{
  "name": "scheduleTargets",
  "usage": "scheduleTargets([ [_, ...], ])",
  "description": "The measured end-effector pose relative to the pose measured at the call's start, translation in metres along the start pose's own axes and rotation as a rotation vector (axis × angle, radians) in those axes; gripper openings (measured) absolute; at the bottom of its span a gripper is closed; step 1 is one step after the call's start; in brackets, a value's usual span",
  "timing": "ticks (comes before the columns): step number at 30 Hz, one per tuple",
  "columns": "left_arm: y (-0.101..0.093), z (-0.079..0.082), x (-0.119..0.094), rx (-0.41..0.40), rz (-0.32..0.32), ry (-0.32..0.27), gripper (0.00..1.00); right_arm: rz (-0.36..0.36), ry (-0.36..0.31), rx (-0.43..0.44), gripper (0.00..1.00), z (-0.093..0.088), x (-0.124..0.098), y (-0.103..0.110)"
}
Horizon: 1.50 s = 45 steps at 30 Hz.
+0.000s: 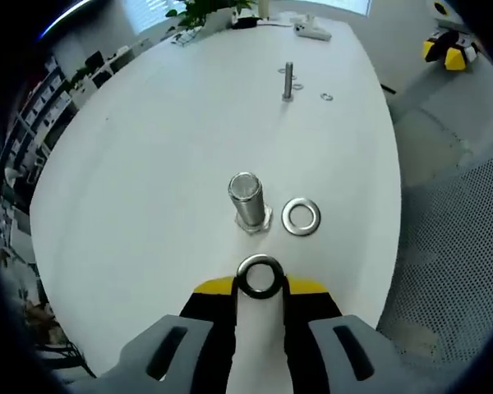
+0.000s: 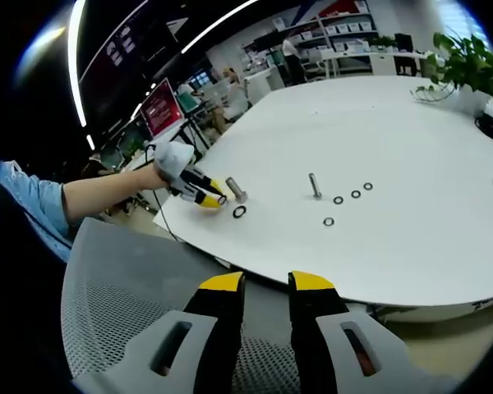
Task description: Place the washer onto the threaded stud by aligning its center hole with the stud, sliding it down to the base, and recovering from edge contact or off-axis alignment until the washer reaches the visible bottom stop.
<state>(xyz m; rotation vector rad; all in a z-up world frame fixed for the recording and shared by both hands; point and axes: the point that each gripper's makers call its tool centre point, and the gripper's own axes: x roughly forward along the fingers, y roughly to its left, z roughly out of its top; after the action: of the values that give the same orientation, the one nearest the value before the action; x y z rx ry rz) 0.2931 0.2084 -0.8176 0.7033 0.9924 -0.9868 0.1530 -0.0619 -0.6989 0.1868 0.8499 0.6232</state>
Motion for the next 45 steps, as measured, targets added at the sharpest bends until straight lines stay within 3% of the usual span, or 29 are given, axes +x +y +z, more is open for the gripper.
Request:
scheduleTargets([
  [11, -0.002, 0.034, -0.035, 0.016, 0.025, -0.069, 0.18, 0.001, -0.009, 0.002, 0.24, 0.001, 0.000, 0.001],
  [18, -0.006, 0.051, -0.045, 0.038, 0.028, -0.094, 0.18, 0.000, -0.018, 0.005, 0.24, 0.002, -0.001, 0.001],
  [27, 0.001, 0.063, -0.036, 0.063, 0.031, -0.081, 0.18, -0.003, -0.019, 0.006, 0.24, 0.002, 0.000, 0.000],
  [45, 0.005, 0.065, -0.013, 0.120, 0.020, 0.008, 0.18, -0.010, -0.025, 0.011, 0.24, 0.003, -0.001, -0.002],
])
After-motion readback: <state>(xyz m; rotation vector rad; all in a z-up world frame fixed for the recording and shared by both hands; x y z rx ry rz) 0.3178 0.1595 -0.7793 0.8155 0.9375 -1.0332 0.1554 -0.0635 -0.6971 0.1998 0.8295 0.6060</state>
